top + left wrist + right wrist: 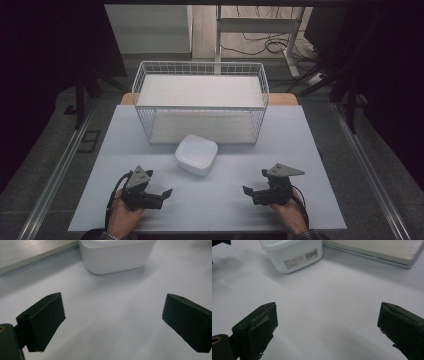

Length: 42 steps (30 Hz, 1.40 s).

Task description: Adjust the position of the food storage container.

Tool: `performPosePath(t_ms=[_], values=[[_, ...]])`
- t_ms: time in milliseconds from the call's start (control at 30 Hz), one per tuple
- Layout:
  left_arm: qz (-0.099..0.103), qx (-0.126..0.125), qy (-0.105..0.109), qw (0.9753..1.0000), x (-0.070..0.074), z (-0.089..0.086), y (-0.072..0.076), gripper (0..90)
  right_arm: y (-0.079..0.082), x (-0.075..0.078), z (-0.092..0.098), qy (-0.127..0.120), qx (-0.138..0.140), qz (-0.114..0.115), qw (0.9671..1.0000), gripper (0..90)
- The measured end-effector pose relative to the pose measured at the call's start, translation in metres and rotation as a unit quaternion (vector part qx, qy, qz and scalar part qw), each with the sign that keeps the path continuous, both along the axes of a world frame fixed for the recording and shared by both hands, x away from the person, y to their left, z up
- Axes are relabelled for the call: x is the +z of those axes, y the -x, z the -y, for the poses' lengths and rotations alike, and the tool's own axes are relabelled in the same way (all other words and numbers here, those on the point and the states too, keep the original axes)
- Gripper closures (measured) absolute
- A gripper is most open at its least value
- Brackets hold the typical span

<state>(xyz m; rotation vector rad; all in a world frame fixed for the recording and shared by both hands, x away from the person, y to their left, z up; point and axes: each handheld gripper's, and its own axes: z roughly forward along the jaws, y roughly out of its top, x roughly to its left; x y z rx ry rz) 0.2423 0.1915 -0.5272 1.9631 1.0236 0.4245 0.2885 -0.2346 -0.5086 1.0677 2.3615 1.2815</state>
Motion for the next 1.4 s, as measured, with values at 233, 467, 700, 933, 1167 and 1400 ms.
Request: performPosePath(t_ms=[233, 467, 700, 933, 1167, 1400], values=[[-0.019, 0.003, 0.025, 0.9995, -0.001, -0.005, -0.003, 3.8, -0.001, 0.002, 0.000, -0.011, -0.014, 0.001, 0.9998, 1.2], [-0.018, 0.008, 0.021, 0.9996, 0.000, -0.005, -0.005, 3.1, -0.004, -0.001, 0.002, -0.005, -0.025, -0.001, 0.9997, 0.0], [-0.013, 0.013, 0.032, 0.9993, 0.003, -0.009, -0.009, 4.8, -0.003, 0.001, -0.002, 0.001, -0.021, 0.000, 0.9998, 0.3], [0.007, 0.025, 0.018, 0.9995, 0.007, -0.010, -0.015, 17.8, -0.006, 0.006, -0.005, 0.004, -0.017, -0.004, 0.9998, 10.8], [0.022, 0.020, 0.007, 0.9995, 0.008, -0.005, -0.025, 30.3, -0.009, 0.012, -0.009, 0.007, -0.008, 0.006, 0.9999, 25.2], [0.028, 0.036, -0.001, 0.9990, 0.008, -0.012, -0.043, 43.5, -0.020, 0.017, -0.019, 0.009, 0.011, 0.000, 0.9999, 38.8]])
